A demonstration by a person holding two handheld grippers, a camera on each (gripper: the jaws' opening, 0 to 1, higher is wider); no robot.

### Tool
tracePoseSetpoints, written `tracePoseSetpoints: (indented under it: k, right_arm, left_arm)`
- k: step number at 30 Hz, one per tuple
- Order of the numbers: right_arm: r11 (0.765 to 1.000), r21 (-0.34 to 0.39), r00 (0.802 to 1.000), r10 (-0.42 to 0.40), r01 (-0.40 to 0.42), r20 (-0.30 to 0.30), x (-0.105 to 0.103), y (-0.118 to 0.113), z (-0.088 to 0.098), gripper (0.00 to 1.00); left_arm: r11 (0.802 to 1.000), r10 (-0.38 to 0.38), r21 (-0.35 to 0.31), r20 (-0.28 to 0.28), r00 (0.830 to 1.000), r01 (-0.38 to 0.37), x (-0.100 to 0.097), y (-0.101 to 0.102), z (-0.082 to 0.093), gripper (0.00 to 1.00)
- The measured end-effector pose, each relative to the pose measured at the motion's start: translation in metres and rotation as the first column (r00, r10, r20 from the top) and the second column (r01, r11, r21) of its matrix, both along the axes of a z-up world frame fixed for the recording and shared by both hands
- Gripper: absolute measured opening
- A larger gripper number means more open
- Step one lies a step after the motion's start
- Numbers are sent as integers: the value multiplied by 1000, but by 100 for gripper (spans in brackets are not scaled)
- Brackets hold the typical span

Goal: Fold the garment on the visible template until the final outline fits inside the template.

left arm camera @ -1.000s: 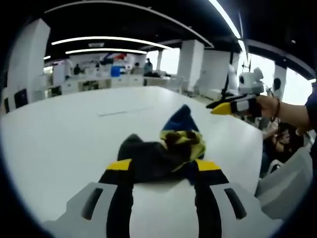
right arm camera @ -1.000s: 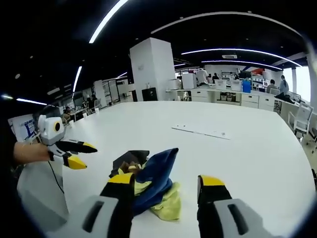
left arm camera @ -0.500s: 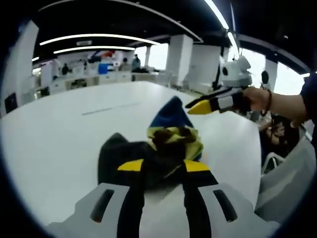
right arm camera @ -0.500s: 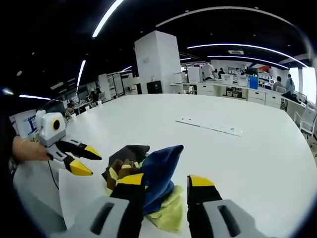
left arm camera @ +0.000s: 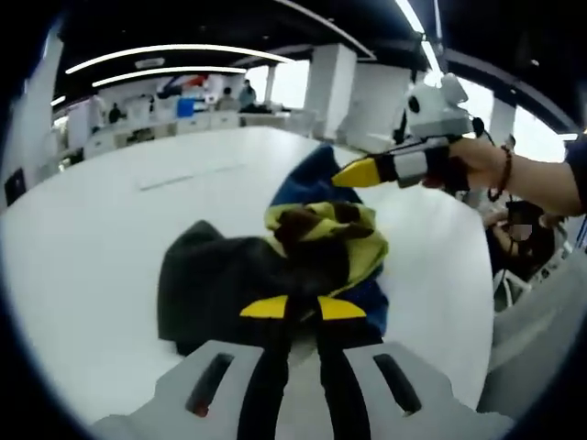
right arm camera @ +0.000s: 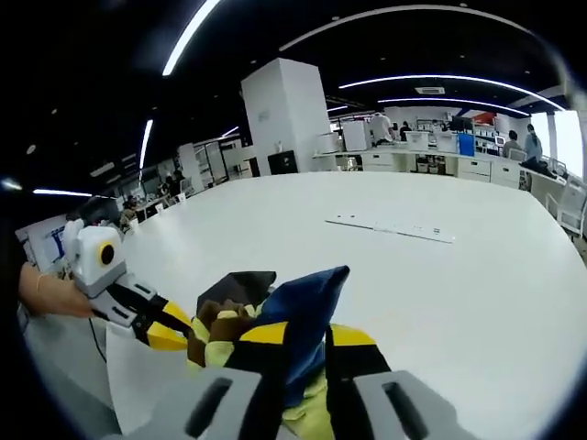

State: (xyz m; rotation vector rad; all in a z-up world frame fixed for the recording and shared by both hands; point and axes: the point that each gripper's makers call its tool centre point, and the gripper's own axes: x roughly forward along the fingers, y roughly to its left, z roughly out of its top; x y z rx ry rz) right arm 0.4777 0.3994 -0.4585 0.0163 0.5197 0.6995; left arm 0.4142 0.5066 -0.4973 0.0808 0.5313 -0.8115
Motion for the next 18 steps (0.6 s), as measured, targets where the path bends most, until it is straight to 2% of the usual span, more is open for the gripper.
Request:
tracePoseSetpoints:
  k: [2,6,12,18]
  right_arm:
    - [1000,-3,1000,-1,1,1,0,0,0,7]
    - [1000,4,1000,4,-4,6,0,2,1,0]
    - [1000,3,1000,5,-5,11,-2,3,2,0]
    - [1000,2,1000,5,-5,17,-5,2,7,0]
  left_arm:
    - [1000,2,20,4,1000,-3,-1,0,-3,0]
    - [1000,14,10,1,1000,-14,-1,1,-3,0]
    - [999,34,-36,-19,999,-35,-4,6,1,0]
    - [997,53,-53,20,998,-51,-5,12,13,0]
